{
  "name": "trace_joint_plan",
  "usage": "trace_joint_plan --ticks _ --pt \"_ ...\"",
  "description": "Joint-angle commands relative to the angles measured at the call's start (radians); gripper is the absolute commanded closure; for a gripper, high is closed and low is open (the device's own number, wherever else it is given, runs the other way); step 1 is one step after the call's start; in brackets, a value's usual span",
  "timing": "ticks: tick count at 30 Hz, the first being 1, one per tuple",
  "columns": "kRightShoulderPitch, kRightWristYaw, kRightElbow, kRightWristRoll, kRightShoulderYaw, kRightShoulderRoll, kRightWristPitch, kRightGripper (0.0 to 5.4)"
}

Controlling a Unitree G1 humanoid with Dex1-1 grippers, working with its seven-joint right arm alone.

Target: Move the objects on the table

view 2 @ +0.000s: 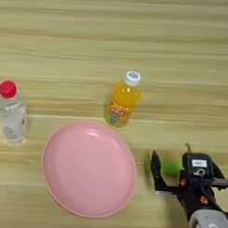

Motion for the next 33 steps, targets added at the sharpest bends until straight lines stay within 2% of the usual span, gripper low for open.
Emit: trace_joint_plan --ticks 1,17,24,33 --pt "0.009 0.003 -0.077 -0.013 -0.052 -0.053 -0.012 0.03" --pt "0.132 0.096 -0.177 -0.041 -0.192 -0.129 0.08 0.03" --pt "0.162 0.124 -0.171 -0.094 -0.131 -0.131 0.09 0.03" --pt "0.137 0.129 -0.11 -0.155 -0.044 -0.133 0.059 0.03"
